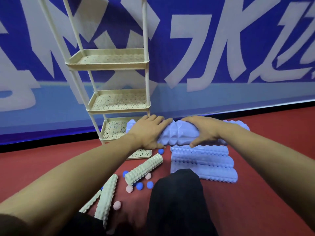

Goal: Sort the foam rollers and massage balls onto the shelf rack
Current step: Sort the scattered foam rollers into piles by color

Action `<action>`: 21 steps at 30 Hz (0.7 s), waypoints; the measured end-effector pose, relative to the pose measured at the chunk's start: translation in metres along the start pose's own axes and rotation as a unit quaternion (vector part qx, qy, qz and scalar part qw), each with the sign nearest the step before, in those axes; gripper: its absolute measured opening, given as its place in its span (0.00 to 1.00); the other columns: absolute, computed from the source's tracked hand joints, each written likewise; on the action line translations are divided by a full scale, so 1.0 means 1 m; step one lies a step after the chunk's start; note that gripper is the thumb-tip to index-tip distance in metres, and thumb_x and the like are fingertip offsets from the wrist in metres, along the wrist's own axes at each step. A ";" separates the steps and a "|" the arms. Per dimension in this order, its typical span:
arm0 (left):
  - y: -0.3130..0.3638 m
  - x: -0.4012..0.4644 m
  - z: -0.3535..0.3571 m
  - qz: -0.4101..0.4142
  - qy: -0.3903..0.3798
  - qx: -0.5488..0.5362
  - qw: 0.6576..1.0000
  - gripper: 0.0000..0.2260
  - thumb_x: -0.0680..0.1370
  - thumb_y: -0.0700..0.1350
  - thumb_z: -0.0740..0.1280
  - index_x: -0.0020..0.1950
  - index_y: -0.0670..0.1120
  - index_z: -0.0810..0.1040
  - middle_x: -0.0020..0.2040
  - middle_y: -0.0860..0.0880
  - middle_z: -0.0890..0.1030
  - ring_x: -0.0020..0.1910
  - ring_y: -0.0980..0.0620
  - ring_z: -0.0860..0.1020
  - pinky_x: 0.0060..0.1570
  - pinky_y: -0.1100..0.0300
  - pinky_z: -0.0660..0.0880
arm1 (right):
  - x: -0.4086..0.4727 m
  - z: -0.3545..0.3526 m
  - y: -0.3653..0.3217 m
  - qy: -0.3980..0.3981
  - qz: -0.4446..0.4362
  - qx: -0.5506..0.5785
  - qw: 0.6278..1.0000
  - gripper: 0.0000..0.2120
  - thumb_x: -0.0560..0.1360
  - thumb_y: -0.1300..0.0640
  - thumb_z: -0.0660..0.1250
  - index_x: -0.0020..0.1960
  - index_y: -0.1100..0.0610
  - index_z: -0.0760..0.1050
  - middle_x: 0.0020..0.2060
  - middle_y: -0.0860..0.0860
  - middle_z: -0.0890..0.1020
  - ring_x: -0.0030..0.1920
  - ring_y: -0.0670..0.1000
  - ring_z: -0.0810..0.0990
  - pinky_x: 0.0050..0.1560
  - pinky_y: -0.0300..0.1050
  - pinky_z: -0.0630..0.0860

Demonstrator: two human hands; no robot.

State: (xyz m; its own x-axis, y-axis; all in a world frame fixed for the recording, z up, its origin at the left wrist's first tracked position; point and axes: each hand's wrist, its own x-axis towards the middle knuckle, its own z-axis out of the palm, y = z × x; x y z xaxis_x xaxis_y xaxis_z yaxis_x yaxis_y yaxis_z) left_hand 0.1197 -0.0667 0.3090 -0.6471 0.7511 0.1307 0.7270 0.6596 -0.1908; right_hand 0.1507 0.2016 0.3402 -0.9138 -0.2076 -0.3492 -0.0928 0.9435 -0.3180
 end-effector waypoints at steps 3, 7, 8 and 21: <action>0.007 0.026 0.029 -0.013 0.015 -0.019 1.000 0.44 0.69 0.69 0.67 0.78 0.47 0.62 0.66 0.48 0.74 0.61 0.44 0.75 0.60 0.48 0.70 | 0.021 0.014 0.033 0.044 -0.008 -0.057 0.997 0.44 0.53 0.32 0.75 0.65 0.27 0.58 0.47 0.39 0.79 0.37 0.52 0.85 0.37 0.59 0.83; 0.009 0.058 0.085 -0.051 0.000 -0.067 0.996 0.39 0.73 0.67 0.65 0.78 0.46 0.63 0.72 0.47 0.70 0.69 0.44 0.70 0.69 0.47 0.64 | 0.068 0.039 0.081 0.069 -0.018 -0.175 0.982 0.47 0.58 0.32 0.74 0.73 0.40 0.61 0.58 0.45 0.75 0.54 0.54 0.80 0.54 0.54 0.76; 0.007 0.063 0.102 -0.071 -0.012 -0.072 0.995 0.38 0.74 0.66 0.65 0.78 0.47 0.62 0.74 0.47 0.69 0.70 0.44 0.69 0.70 0.47 0.63 | 0.082 0.047 0.094 0.071 -0.015 -0.206 0.976 0.47 0.60 0.32 0.74 0.74 0.43 0.61 0.61 0.47 0.75 0.57 0.56 0.78 0.55 0.53 0.74; -0.022 0.007 0.349 -0.305 -0.197 -0.281 0.888 0.30 0.79 0.59 0.63 0.76 0.47 0.61 0.69 0.43 0.69 0.66 0.38 0.71 0.64 0.43 0.71 | 0.230 0.239 0.244 -0.063 0.121 -0.179 0.974 0.48 0.60 0.38 0.77 0.72 0.50 0.60 0.65 0.52 0.72 0.61 0.59 0.77 0.60 0.56 0.71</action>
State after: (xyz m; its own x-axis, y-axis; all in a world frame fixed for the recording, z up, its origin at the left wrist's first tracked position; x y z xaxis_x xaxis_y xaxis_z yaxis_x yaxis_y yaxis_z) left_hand 0.0191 -0.0855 -0.0251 -0.9097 0.2532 -0.3291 0.1411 0.9339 0.3284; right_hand 0.0130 0.3222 -0.0284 -0.8723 0.0238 -0.4883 -0.0327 0.9937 0.1068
